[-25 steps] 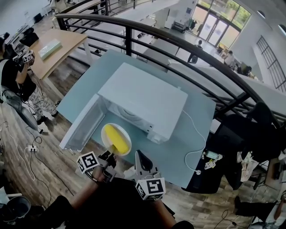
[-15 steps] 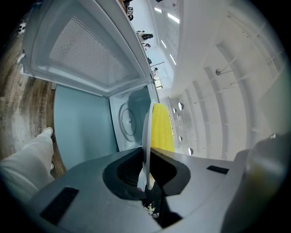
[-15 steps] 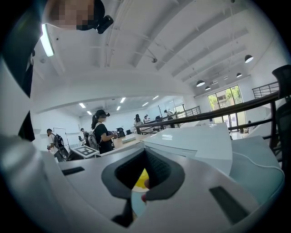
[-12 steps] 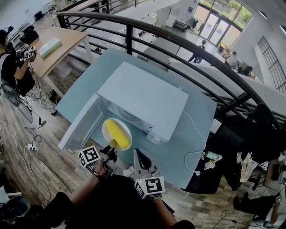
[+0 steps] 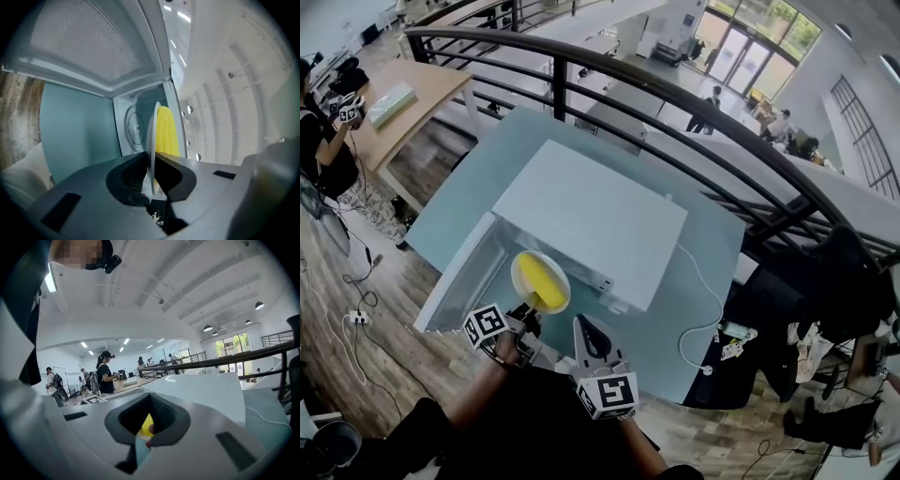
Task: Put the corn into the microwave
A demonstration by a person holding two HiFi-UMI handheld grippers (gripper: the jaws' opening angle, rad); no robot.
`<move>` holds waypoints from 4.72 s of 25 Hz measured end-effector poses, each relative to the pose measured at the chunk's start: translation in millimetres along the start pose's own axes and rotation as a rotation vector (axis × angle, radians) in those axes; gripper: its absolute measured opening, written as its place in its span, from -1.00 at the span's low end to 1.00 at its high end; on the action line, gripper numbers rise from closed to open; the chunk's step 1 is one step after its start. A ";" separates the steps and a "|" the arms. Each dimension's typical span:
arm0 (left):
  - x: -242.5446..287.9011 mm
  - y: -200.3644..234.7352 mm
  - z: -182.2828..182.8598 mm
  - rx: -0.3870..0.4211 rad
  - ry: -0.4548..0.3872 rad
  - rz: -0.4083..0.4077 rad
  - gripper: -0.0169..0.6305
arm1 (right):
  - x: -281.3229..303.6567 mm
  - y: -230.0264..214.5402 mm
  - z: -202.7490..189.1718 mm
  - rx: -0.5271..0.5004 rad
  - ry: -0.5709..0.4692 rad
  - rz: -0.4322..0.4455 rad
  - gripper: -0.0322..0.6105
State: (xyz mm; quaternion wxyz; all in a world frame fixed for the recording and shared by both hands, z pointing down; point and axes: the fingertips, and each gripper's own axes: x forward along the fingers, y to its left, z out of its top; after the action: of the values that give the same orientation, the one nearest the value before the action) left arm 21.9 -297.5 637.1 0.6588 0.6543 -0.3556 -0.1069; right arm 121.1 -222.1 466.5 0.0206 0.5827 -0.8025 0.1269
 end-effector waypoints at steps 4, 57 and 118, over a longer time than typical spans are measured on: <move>14.8 11.1 7.8 -0.011 0.008 0.010 -0.86 | 9.2 -3.9 -1.2 -0.008 0.009 -0.006 -0.88; 131.7 82.3 44.2 -0.068 0.072 0.150 -0.85 | 65.3 -11.0 -20.8 0.018 0.105 -0.017 -0.88; 62.0 44.9 21.2 0.325 0.109 0.142 -0.94 | 5.5 3.0 -12.6 0.055 0.008 -0.079 -0.88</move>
State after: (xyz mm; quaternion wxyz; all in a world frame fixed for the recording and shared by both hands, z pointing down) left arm 39.3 -346.3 697.3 0.5688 0.7301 -0.3771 0.0343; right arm 115.0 -223.5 479.1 0.0127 0.6138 -0.7750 0.1502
